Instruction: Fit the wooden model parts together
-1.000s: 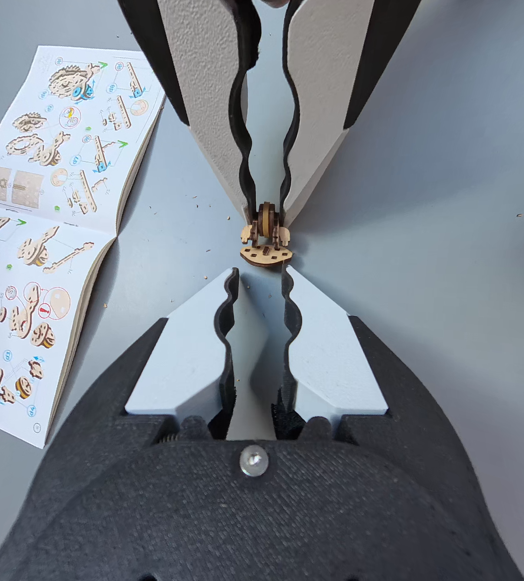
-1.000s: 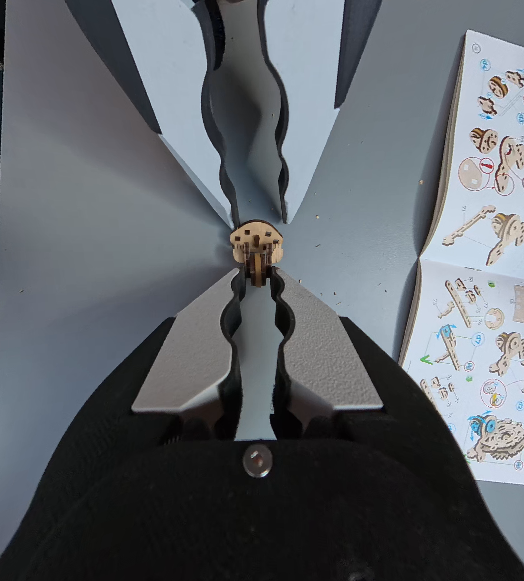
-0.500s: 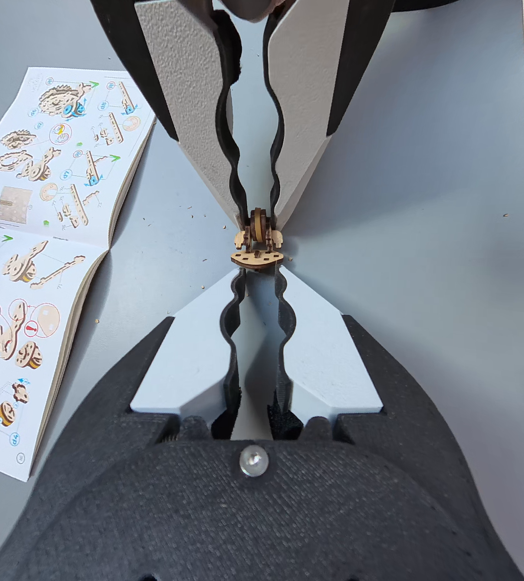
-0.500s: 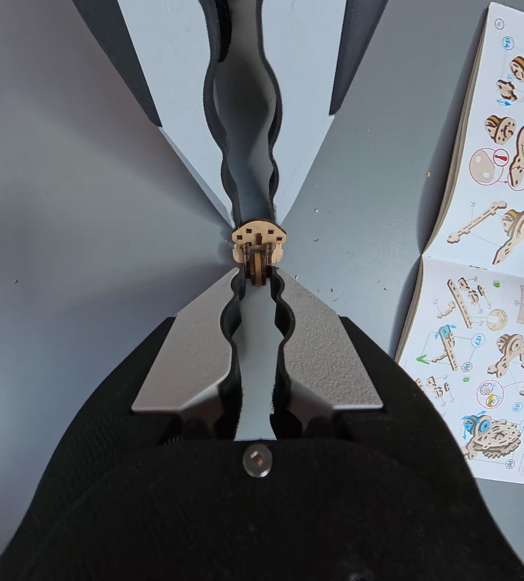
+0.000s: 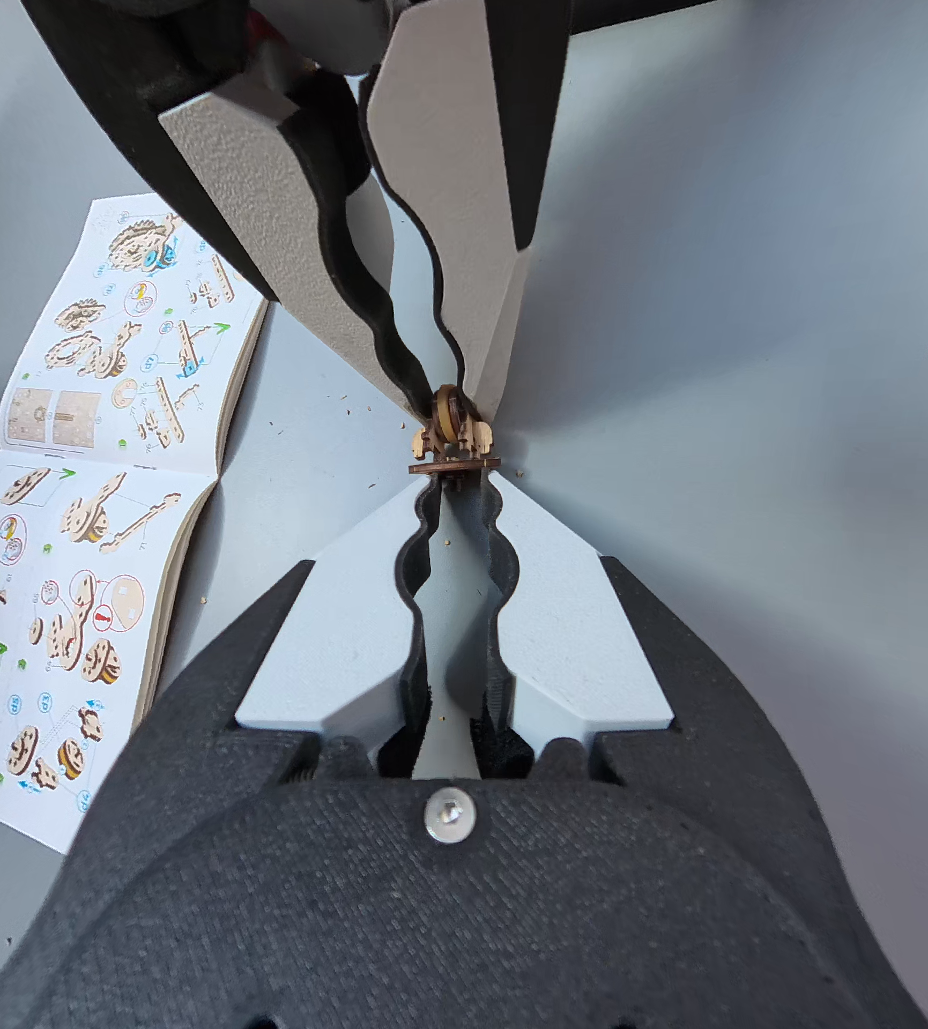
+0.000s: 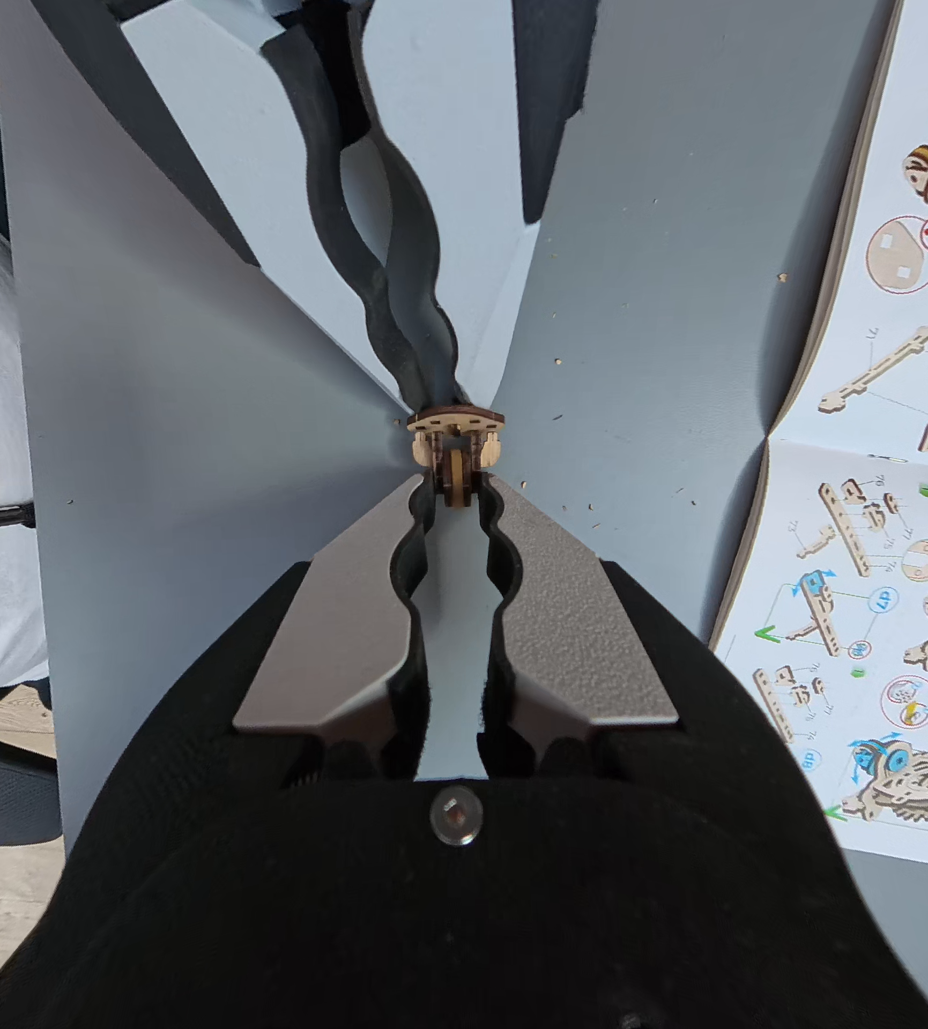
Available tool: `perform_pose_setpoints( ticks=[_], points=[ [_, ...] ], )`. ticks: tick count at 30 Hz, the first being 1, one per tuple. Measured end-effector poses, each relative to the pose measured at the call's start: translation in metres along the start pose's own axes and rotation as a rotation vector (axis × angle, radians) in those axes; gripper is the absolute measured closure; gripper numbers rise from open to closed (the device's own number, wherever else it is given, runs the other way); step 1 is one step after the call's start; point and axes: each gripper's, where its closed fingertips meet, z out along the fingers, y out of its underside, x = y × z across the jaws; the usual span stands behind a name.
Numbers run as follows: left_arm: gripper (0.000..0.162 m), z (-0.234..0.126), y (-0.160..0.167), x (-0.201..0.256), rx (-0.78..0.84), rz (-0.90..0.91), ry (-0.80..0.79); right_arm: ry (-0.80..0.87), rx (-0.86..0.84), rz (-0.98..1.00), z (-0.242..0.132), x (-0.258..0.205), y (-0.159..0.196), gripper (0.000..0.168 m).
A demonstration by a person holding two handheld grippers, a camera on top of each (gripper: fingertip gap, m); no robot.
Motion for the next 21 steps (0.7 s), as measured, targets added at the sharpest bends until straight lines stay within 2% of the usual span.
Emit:
perform_pose_setpoints(
  ticks=[13,21],
  points=[
    [0.154,0.0018,-0.0004,-0.0028,0.023,0.004,-0.04,0.044,0.019,0.005,0.0004,0.0016,0.0004,0.153],
    [0.154,0.0037,-0.0018,-0.0044,0.024,0.031,-0.053,0.057,-0.032,0.022,-0.0001,0.0035,0.0027,0.153]
  ],
)
